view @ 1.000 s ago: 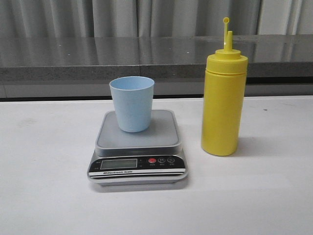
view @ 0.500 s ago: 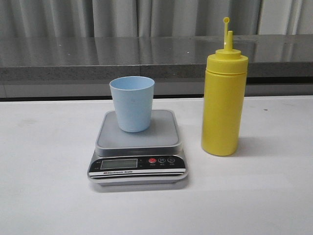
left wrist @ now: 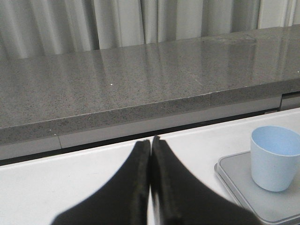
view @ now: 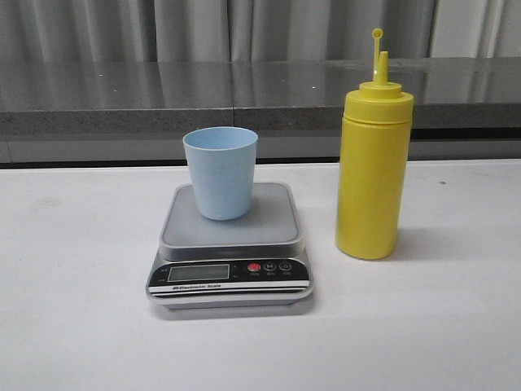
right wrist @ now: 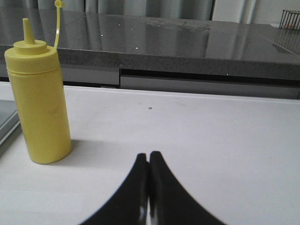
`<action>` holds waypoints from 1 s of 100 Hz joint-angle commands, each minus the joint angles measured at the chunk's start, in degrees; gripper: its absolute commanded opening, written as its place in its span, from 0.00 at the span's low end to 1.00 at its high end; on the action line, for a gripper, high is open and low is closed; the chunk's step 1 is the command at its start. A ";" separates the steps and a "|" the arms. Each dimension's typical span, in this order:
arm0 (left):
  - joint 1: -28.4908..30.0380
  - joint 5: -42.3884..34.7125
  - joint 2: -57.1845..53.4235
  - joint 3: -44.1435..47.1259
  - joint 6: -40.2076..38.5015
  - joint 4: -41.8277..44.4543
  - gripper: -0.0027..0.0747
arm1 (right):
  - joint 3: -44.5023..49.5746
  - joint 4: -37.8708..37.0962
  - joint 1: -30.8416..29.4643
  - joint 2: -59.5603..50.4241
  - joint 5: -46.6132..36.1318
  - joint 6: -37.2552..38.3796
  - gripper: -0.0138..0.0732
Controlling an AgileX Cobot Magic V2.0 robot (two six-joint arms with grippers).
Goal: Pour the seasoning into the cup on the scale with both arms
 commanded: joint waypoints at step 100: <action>8.26 3.09 -19.91 7.45 -0.06 1.11 0.01 | 0.06 -0.47 -0.52 -0.89 -5.02 -0.64 0.02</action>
